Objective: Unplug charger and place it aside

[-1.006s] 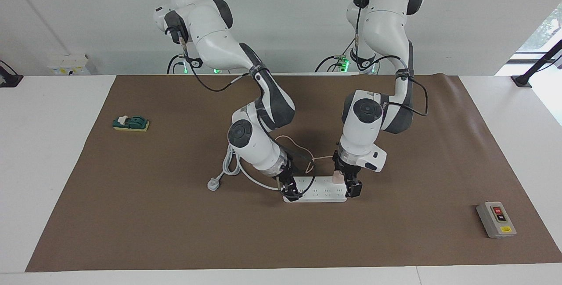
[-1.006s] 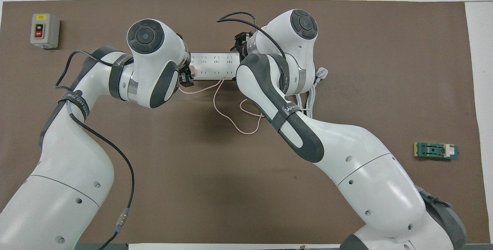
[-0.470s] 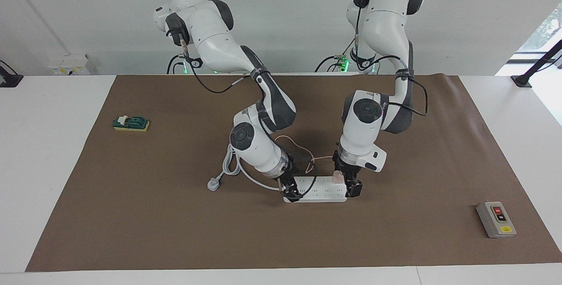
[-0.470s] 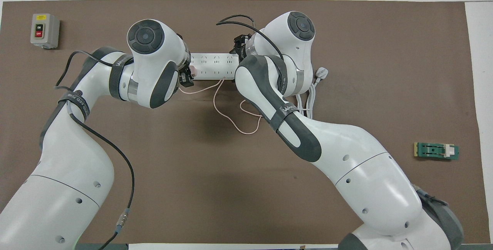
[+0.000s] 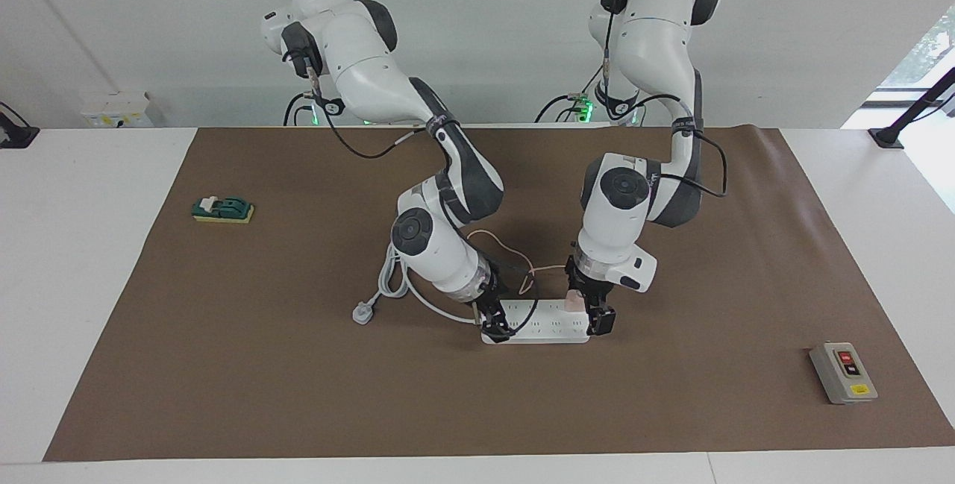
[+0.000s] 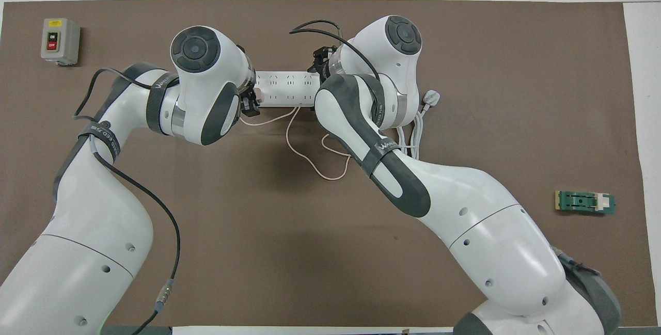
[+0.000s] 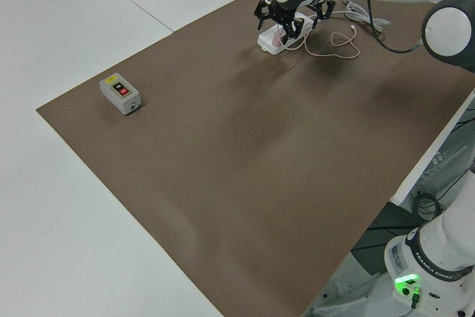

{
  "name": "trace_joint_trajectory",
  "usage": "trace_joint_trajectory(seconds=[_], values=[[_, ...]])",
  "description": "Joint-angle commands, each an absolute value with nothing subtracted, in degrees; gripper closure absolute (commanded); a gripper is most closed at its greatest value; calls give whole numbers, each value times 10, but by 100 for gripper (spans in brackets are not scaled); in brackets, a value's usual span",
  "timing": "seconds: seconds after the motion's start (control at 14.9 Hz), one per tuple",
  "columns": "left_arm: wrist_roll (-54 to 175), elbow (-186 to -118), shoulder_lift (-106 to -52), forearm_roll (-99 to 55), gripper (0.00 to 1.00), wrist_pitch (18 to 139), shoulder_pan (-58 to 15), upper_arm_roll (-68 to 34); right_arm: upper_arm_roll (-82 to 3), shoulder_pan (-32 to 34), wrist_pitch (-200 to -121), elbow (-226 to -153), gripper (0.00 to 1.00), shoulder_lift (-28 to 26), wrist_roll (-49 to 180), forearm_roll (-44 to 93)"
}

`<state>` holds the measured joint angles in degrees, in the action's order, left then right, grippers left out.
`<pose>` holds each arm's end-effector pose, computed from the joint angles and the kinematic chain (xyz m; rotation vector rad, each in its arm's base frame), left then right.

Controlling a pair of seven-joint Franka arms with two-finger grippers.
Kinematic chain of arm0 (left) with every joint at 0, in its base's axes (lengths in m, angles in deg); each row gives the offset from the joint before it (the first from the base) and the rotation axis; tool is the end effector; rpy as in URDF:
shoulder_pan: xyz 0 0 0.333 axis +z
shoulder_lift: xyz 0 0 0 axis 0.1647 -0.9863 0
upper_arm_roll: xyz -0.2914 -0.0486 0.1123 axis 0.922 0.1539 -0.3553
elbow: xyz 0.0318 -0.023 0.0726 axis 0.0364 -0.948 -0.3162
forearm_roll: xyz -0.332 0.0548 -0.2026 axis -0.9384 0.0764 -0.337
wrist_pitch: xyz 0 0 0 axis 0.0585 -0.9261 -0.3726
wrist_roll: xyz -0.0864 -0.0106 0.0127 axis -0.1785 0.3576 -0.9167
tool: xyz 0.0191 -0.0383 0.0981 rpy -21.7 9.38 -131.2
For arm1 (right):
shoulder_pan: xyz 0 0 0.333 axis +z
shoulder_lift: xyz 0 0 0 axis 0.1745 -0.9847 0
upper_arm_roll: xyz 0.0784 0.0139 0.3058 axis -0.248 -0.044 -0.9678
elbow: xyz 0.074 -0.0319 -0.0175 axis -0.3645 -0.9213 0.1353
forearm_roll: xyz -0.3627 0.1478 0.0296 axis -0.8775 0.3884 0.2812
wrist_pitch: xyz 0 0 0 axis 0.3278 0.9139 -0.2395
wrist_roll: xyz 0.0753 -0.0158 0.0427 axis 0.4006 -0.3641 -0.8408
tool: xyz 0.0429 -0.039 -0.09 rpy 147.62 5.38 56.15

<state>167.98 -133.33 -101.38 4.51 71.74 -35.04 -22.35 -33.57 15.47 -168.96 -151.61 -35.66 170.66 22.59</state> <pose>0.6512 -0.2810 0.3263 1.9552 2.2790 0.1178 0.6955 0.3622 0.2915 -2.0115 1.8746 0.4405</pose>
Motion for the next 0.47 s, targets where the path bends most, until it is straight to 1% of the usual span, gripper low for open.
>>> trace_joint_trajectory(seconds=[0.0,0.4], values=[[1687,-1360,-998,58,0,734,-354,-228,-339,154,-1690,-1496,0,-372,1709,220],[1687,-1360,-998,58,0,734,-354,-228,-338,155,-1705,-1497,0,-378,1708,219]])
